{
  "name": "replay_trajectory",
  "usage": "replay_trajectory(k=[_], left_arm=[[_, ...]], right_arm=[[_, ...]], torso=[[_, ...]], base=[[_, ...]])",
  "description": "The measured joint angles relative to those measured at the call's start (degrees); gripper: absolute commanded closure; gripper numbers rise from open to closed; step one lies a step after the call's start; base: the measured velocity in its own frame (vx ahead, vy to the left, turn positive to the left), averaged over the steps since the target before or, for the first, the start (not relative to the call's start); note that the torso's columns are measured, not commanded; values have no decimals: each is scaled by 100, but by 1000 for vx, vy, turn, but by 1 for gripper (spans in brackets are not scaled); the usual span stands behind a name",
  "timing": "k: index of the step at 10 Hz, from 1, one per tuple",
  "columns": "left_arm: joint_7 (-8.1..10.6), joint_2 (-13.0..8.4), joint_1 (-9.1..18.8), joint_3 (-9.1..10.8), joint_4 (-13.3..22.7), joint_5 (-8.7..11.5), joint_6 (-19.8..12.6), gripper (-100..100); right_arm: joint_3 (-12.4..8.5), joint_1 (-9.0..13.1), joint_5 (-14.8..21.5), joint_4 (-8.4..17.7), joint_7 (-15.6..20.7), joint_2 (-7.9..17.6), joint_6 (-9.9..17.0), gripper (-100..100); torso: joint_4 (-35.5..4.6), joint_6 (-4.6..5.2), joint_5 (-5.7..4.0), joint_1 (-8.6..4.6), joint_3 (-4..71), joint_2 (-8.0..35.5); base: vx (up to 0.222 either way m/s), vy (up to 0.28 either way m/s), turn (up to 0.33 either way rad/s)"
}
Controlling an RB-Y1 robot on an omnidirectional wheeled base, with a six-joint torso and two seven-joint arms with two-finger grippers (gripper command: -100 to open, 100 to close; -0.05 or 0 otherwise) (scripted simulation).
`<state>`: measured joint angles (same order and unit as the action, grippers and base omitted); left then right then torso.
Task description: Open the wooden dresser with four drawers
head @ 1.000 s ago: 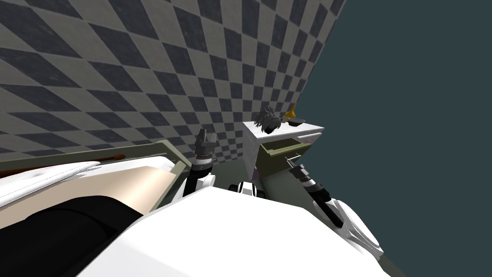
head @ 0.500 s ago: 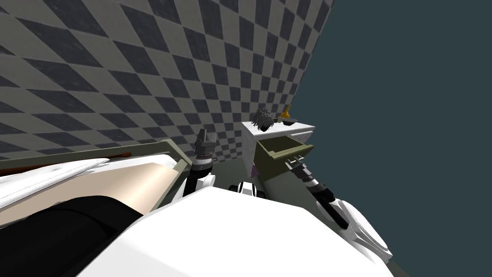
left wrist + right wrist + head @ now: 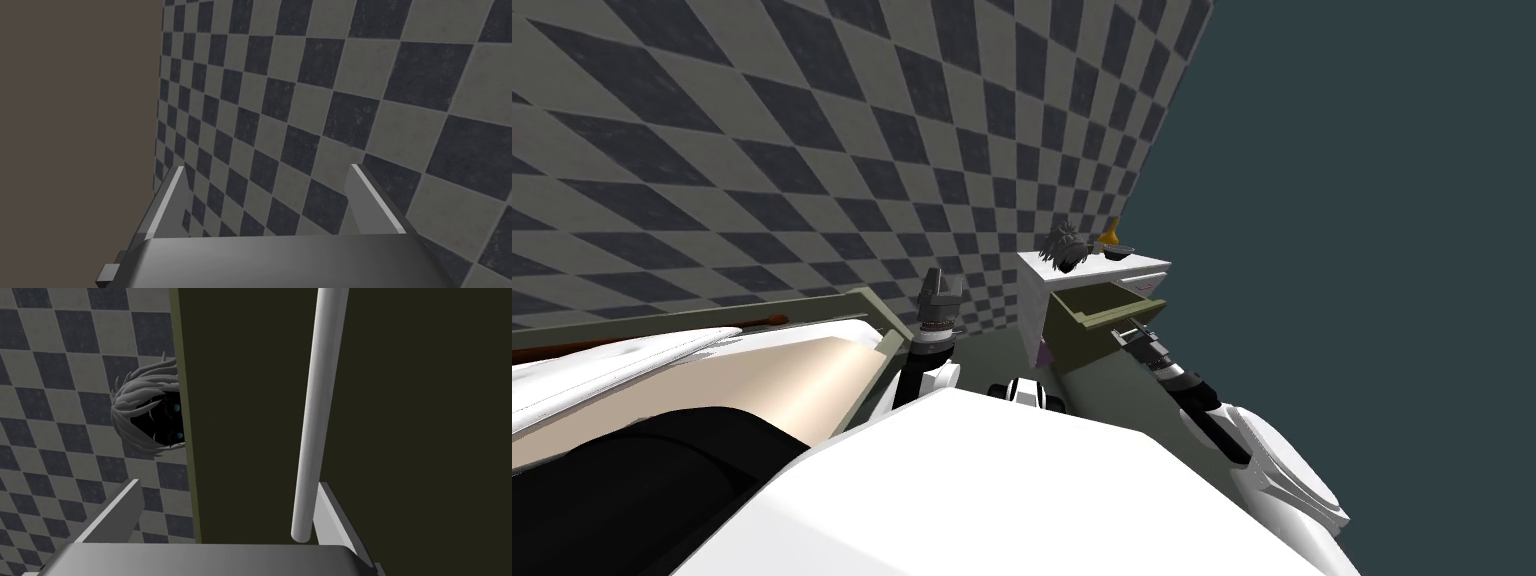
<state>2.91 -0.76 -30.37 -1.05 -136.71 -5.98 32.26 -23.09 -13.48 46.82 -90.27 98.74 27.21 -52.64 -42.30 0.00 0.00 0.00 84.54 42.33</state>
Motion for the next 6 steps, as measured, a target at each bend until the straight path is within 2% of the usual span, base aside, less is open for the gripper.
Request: replay_trajectory(k=[1, 2, 6], left_arm=[[0, 0, 0, 0, 0, 0, 0, 0], [0, 0, 0, 0, 0, 0, 0, 0], [0, 0, 0, 0, 0, 0, 0, 0]], right_arm=[[-35, 37, -28, 22, -118, 117, 24, -100], [-40, 37, -29, 33, -142, 128, 28, 0], [-36, 27, -23, 44, -139, 126, 34, 0]], torso=[[-8, 5, 7, 3, -1, 5], [-9, 2, 7, 2, -3, 7], [-1, 0, 3, 4, 1, -1]], base=[[-13, 21, -1], [0, 0, 0], [0, 0, 0]])
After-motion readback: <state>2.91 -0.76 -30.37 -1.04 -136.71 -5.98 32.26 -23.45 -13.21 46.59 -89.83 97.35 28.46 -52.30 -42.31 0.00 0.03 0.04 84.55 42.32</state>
